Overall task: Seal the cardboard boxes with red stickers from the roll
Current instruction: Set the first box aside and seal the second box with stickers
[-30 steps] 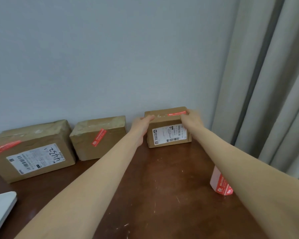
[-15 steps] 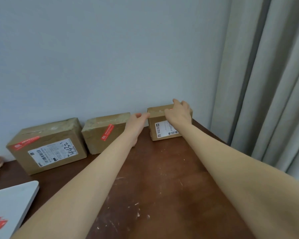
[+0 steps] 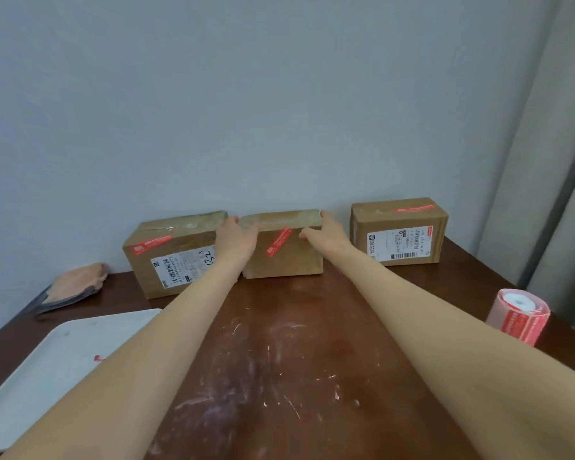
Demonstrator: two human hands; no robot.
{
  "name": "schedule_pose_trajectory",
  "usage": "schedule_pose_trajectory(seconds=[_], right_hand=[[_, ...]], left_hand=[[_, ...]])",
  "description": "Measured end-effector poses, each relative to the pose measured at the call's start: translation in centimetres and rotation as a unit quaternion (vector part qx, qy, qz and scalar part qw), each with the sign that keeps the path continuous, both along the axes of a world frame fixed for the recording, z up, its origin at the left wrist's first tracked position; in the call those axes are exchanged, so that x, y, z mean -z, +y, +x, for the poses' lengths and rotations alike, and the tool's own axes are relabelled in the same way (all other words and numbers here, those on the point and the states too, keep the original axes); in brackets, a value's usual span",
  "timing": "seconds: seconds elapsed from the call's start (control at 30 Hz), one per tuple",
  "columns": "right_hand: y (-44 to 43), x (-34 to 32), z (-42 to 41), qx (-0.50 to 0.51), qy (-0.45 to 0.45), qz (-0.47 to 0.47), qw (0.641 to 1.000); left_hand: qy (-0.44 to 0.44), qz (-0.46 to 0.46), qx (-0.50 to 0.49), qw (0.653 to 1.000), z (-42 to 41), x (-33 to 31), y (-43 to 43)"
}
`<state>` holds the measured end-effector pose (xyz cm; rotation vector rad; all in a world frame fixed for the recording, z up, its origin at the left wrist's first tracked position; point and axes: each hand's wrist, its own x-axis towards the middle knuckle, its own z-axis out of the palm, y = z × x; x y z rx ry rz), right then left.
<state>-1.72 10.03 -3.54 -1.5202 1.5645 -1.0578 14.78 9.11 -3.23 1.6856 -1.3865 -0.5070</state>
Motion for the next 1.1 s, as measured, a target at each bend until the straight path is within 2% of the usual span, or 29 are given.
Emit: schedule_pose_trajectory(seconds=[0.17, 0.4, 0.7, 0.9, 1.1], right_hand=[[-1.4, 0.2, 0.4, -0.026, -0.018, 0.038, 0.999], [-1.0, 1.2, -0.1, -0.03, -0.014, 0.028, 0.999], [5.5, 0.8, -4.1, 0.072, 0.053, -0.056, 0.994], [11.7, 1.1, -7.4, 0.116, 0.111, -0.082, 0.984], [15.4, 2.3, -9.7, 0.144, 0.189, -0.06, 0.97]], left_hand=[[-0.033, 0.06, 0.024, 0.997, 0.4, 0.1, -1.5], [0.017, 0.091, -0.012, 0.996, -0.2, 0.3, -2.0], [0.127, 0.013, -0.014, 0.992, -2.4, -0.1, 3.5], [0.128, -0.001, 0.035, 0.991, -5.5, 0.8, 8.7], [0.132, -0.002, 0.077, 0.988, -7.4, 2.7, 11.9]])
